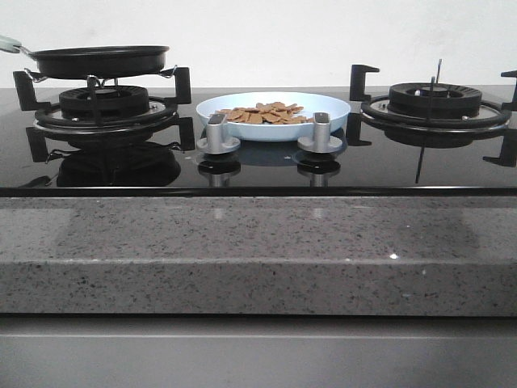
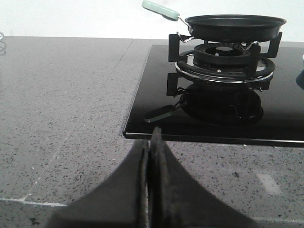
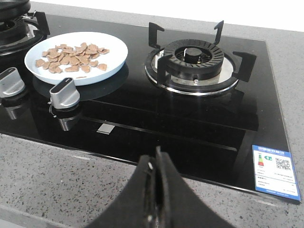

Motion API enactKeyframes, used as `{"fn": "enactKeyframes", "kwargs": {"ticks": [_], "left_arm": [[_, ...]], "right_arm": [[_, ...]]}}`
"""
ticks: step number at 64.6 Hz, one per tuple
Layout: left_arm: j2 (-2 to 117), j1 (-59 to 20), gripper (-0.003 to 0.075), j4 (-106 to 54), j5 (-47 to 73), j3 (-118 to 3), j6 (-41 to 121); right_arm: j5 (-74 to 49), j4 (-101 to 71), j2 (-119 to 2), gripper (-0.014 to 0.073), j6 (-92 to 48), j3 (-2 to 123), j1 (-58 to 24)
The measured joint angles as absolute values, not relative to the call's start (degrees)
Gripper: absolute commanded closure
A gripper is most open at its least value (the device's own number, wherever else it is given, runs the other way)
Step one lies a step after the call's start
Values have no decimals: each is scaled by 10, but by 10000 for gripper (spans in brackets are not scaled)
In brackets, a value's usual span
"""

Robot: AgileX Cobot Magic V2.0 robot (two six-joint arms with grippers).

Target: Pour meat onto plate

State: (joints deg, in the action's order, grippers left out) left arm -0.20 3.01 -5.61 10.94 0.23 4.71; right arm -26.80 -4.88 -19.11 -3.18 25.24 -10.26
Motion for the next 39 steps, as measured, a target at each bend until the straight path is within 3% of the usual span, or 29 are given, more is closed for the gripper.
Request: {"fn": "enactKeyframes", "kwargs": {"ticks": [22,39], "left_arm": [[-2,30,741,-56,109,2,47],[-2,30,741,-56,109,2,47]], "right_arm": [[-36,-49,-132,664,-32,91,-61],[-24,-49,-14,664,0,-14,-15]]}}
